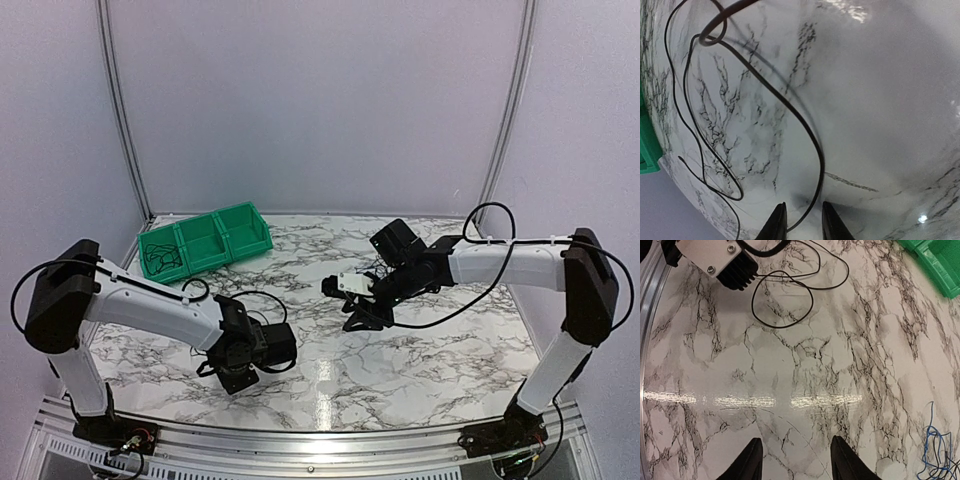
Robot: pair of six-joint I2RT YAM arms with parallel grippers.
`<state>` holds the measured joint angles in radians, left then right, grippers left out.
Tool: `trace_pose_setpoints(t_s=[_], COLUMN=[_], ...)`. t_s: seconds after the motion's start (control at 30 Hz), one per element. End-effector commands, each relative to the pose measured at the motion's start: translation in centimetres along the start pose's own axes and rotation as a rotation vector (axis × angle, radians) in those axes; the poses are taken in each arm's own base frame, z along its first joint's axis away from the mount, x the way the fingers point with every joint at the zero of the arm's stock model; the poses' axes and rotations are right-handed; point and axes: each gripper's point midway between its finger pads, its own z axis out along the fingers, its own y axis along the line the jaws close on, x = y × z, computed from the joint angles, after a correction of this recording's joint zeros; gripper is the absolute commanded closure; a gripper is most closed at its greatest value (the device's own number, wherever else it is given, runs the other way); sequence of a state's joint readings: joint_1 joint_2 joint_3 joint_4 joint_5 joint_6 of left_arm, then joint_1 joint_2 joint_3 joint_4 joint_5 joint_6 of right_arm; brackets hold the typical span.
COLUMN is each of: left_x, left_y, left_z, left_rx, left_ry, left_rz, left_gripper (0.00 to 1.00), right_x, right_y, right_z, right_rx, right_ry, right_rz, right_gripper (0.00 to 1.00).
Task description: Untangle the cables
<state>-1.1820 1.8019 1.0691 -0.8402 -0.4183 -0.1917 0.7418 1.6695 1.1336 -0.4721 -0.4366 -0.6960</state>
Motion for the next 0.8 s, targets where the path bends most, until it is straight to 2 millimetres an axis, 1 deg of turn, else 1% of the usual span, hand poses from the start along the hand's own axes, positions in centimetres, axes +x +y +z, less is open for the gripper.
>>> trace_pose_setpoints(t_s=[0.0,0.03,0.1,0.17,0.23,0.33,0.43,0.53,0.67,0.77], left_x=[1.5,1.5,0.9,-0.1,-1.5,-3.5,-5.3,-6.0,-6.4,-6.9], left_y=[1.0,1.3,2.0,3.3,5.2,9.0,13.3,17.2,22.5,26.4], left_z=[1.4,1.4,0.9,-0.4,-2.4,-6.2,-10.8,-14.3,-18.0,-21.3], left_rx=[-0.089,-0.099,-0.112,-0.12,-0.121,-0.139,-0.182,-0.202,-0.245,-0.3], left_ry=[0.105,0.11,0.089,0.033,-0.047,-0.185,-0.332,-0.436,-0.543,-0.631], left_rz=[0.072,0.078,0.066,0.014,-0.069,-0.203,-0.332,-0.44,-0.572,-0.64], left_gripper=[0.83,0.89,0.99,1.0,1.0,1.0,1.0,1.0,1.0,1.0], right_x=[0.0,0.1,0.2,0.3,0.5,1.0,1.4,1.6,1.8,2.1], right_y=[-0.4,-0.5,-0.7,-1.0,-1.3,-1.9,-2.2,-2.3,-2.4,-2.4], right_z=[0.0,0.0,0.0,0.1,0.1,0.2,0.7,1.1,1.5,1.7], right_rx=[0.005,0.008,0.017,0.025,0.035,0.048,0.051,0.041,0.039,0.039], right_ry=[0.006,0.009,0.016,0.022,0.028,0.039,0.052,0.061,0.071,0.081], right_rz=[0.016,0.019,0.022,0.027,0.033,0.043,0.052,0.06,0.067,0.071], right_gripper=[0.53,0.53,0.53,0.53,0.54,0.54,0.54,0.55,0.55,0.55])
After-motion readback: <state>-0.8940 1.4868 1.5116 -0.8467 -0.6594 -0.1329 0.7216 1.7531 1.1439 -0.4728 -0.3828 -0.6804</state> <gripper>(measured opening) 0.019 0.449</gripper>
